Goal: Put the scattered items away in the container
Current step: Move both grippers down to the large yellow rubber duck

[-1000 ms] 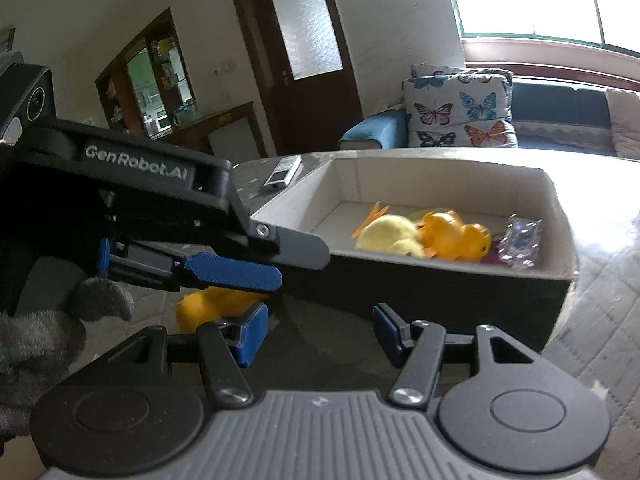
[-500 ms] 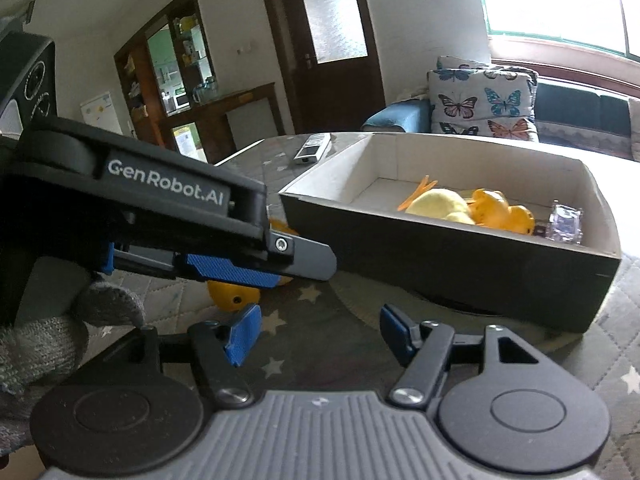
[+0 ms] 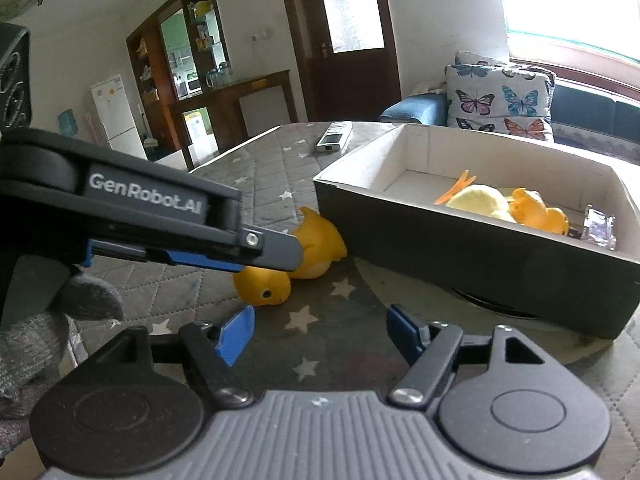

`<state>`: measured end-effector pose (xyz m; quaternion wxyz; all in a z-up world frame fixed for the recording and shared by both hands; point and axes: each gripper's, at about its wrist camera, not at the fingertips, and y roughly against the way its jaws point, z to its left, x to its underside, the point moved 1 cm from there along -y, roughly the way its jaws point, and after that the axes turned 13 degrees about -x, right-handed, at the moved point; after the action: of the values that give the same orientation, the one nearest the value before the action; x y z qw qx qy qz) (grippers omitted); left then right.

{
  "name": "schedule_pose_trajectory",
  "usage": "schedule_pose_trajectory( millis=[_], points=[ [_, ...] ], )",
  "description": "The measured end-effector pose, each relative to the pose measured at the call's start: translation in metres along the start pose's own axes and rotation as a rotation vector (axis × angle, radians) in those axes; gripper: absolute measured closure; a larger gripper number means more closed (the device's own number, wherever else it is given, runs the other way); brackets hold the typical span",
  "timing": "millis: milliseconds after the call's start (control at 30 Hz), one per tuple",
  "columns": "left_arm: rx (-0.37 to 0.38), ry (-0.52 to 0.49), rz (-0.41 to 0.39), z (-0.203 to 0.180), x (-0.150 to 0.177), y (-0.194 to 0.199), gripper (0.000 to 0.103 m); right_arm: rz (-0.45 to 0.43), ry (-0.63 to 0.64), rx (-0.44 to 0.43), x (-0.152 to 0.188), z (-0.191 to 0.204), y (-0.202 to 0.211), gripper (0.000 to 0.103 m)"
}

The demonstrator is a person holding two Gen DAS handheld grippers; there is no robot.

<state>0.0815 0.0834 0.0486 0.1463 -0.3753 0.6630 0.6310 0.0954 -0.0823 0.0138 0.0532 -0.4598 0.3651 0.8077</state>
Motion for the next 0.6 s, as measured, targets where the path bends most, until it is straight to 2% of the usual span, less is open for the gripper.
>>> schedule_pose_trajectory(
  millis=[233, 600],
  points=[
    [-0.022, 0.034, -0.022, 0.021, -0.003, 0.003, 0.057, 0.015, 0.014, -0.007, -0.001, 0.008, -0.014, 0.023],
    [0.010, 0.070, -0.002, 0.038, -0.024, -0.016, 0.057, 0.031, 0.027, -0.027, -0.007, 0.014, -0.035, 0.022]
  ],
)
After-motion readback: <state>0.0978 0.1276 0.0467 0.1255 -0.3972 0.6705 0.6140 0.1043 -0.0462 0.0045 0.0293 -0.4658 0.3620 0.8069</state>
